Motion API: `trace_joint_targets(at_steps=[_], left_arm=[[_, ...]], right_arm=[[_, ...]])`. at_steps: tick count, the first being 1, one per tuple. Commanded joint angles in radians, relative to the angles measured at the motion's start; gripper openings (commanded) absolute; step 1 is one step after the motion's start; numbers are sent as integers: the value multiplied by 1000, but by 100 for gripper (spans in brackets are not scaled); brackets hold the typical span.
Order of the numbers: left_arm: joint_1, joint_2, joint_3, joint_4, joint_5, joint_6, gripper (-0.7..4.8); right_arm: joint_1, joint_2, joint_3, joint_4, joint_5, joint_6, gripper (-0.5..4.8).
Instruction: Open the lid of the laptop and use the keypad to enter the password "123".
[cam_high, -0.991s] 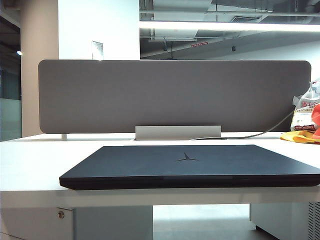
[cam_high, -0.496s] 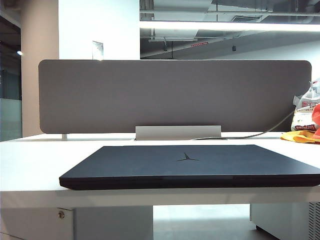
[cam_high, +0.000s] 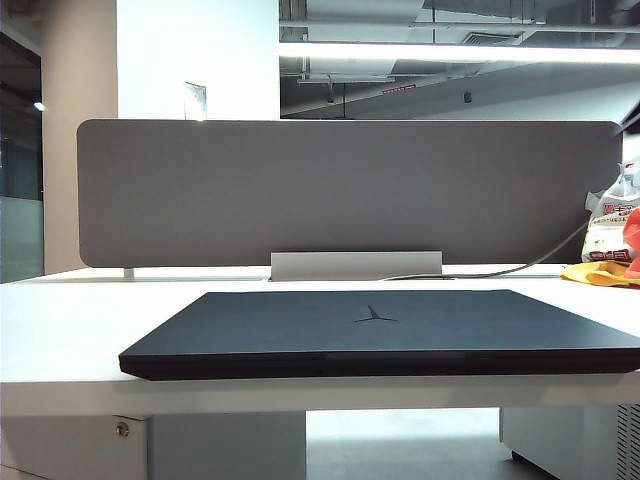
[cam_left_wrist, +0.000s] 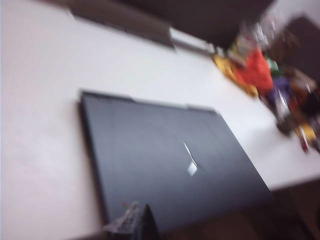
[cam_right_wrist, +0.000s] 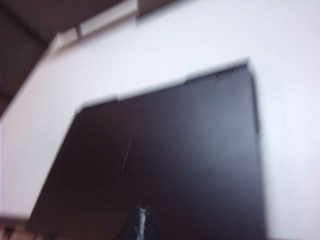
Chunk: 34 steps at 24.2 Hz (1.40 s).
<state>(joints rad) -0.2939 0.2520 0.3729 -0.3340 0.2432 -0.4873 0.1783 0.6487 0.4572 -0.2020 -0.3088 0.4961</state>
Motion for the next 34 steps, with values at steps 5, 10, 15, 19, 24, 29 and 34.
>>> trace_joint_targets(at_steps=[5, 10, 15, 19, 24, 29, 34], left_arm=[[-154, 197, 183, -101, -24, 97, -3], [-244, 284, 303, -178, -106, 152, -3], [-310, 305, 325, -169, -150, 161, -3], [-356, 305, 325, -196, -154, 167, -3], [-410, 312, 381, -303, -209, 193, -3], [-426, 341, 484, -395, -232, 223, -3], [-426, 411, 615, -488, -219, 275, -3]], right_arm=[[198, 248, 67, 28, -9, 61, 94], [291, 304, 61, 82, -4, 103, 122], [307, 304, 11, 185, -10, 201, 122], [308, 304, -68, 275, -60, 307, 128], [325, 304, -161, 380, -92, 431, 150], [387, 306, -200, 453, -31, 526, 231], [445, 309, -201, 467, 68, 587, 364]])
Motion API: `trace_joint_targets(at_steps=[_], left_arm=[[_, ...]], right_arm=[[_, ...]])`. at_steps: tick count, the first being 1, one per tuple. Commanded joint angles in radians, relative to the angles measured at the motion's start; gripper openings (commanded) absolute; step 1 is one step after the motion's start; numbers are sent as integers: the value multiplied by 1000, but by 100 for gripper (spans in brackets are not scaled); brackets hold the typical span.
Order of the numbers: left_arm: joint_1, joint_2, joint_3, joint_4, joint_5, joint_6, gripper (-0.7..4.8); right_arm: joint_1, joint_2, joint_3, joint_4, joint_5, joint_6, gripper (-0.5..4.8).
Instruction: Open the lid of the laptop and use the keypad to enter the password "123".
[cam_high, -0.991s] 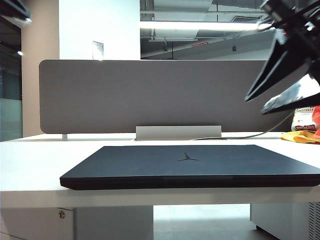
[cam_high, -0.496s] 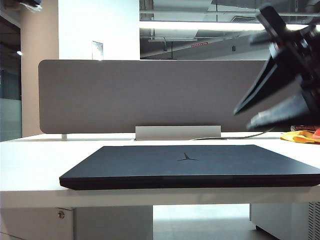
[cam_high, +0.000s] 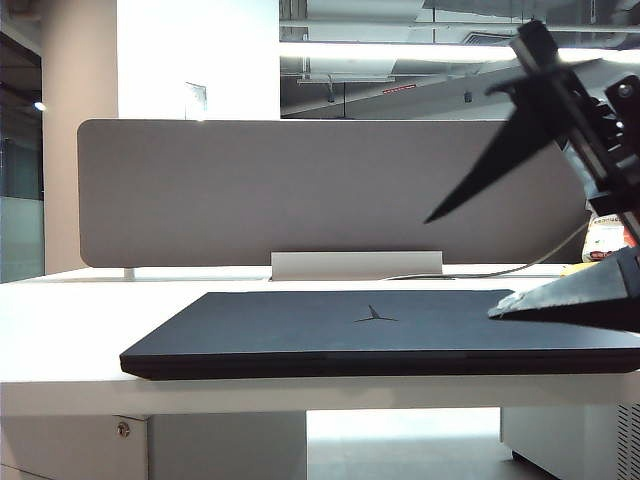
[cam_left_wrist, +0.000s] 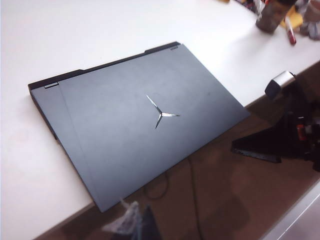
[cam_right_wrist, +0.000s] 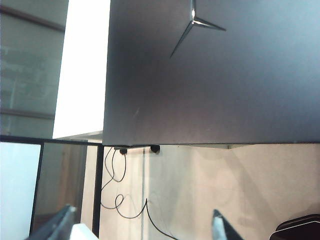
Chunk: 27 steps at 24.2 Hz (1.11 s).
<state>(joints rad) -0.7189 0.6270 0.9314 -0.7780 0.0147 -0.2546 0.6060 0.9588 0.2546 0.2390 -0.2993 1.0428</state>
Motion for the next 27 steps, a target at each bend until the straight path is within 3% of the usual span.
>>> trace_joint_targets(at_steps=[1, 6, 11, 16, 25, 27], left_arm=[[-1, 51, 79, -59, 18, 47, -3], [-24, 138, 169, -106, 54, 89, -3], [-112, 175, 179, -104, 47, 90, -3], [-187, 183, 180, -102, -16, 78, -3], [-207, 185, 183, -105, -12, 60, -3], [-207, 185, 183, -108, -13, 60, -3]], right_arm=[[23, 3, 2, 32, 69, 50, 368], [41, 58, 2, 95, 105, 98, 368], [42, 179, 2, 209, 89, 154, 368], [43, 307, 2, 350, 67, 196, 367], [56, 526, 5, 612, 55, 300, 352], [56, 543, 14, 631, 58, 299, 268]])
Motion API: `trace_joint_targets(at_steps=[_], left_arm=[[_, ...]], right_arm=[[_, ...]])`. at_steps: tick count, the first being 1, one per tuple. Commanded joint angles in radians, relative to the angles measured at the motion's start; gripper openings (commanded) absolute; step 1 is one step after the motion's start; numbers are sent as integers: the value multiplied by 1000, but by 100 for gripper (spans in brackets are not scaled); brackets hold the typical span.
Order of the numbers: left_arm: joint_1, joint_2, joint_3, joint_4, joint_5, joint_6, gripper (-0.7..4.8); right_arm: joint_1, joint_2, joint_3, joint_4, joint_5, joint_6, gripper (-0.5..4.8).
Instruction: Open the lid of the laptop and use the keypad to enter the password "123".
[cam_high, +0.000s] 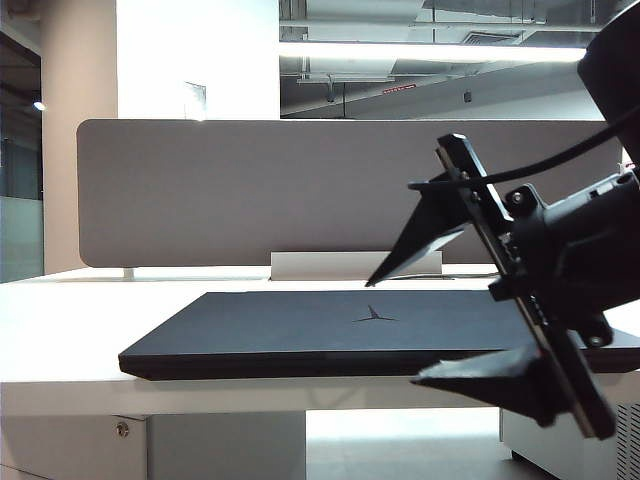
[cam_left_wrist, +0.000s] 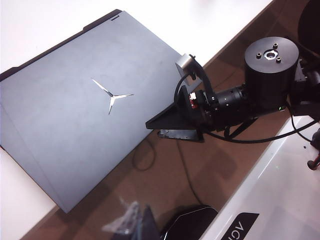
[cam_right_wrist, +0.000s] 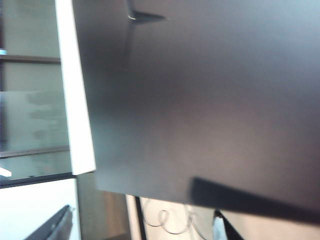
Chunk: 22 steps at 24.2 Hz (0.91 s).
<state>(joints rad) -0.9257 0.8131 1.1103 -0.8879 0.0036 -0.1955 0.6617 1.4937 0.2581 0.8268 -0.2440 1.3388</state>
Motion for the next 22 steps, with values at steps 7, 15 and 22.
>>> trace_joint_targets(at_steps=[7, 15, 22], left_arm=[[0, -1, 4, -16, -8, 0, -3], [0, -1, 4, -24, -8, 1, -3], [0, 0, 4, -44, -7, -1, -3]], right_arm=[[0, 11, 51, 45, 27, -5, 251], [6, 12, 51, -72, 0, -3, 251], [98, 17, 50, -105, 81, -3, 251]])
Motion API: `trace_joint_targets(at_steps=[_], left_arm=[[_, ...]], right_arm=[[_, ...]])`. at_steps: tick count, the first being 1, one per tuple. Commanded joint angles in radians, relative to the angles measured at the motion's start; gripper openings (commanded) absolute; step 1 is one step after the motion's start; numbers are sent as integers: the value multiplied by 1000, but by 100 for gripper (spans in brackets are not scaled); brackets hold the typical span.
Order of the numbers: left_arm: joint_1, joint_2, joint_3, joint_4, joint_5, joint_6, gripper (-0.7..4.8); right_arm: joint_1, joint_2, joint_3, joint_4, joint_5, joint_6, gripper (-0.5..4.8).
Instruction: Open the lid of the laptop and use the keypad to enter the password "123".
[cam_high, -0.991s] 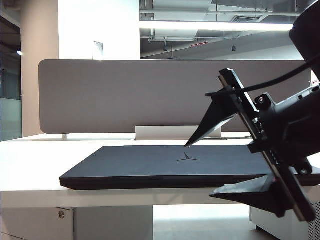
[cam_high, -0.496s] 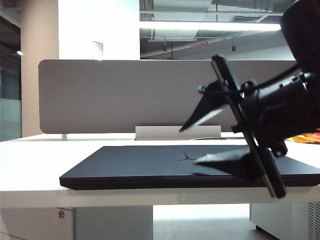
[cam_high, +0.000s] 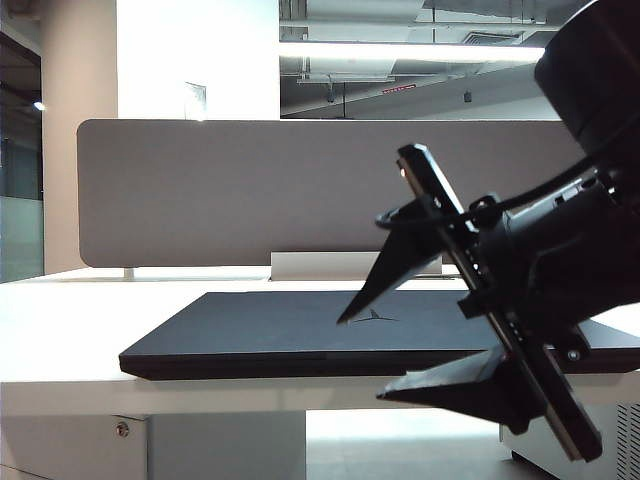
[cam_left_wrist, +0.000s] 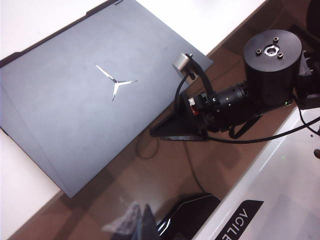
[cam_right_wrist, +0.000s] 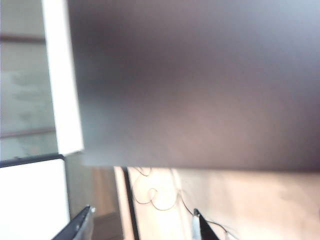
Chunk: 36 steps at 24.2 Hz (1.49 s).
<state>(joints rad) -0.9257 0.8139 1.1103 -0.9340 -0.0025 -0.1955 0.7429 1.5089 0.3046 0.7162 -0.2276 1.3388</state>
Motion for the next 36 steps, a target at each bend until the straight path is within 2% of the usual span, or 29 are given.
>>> trace_joint_targets(at_steps=[1, 6, 10, 19, 21, 22, 24, 25, 33, 36], left_arm=[[0, -1, 4, -2, -1, -3, -3], [0, -1, 4, -22, -1, -7, -3], [0, -1, 4, -23, -1, -7, -3], [0, -1, 4, -31, -1, -19, -3], [0, -2, 4, -32, -2, -19, -3], [0, -2, 4, -34, -2, -19, -3], [0, -2, 4, -37, -2, -19, -3], [0, -2, 4, -37, -2, -19, -3], [0, -2, 4, -43, -20, -21, -3], [0, -2, 4, -53, -21, -21, -3]], right_arm=[[16, 5, 3, 6, 75, -2, 251], [11, 49, 4, 26, 96, 2, 250], [11, 71, 5, 107, 96, 5, 211], [-32, 70, 9, 135, 113, 4, 210], [-39, 70, 10, 182, 91, 4, 205], [-39, 70, 10, 211, 90, 4, 186], [-39, 70, 10, 267, 79, -2, 97], [-40, 70, 10, 290, 69, -7, 85], [-40, 69, 11, 335, 58, -72, 83], [-40, 62, 36, 342, 23, -114, 41]])
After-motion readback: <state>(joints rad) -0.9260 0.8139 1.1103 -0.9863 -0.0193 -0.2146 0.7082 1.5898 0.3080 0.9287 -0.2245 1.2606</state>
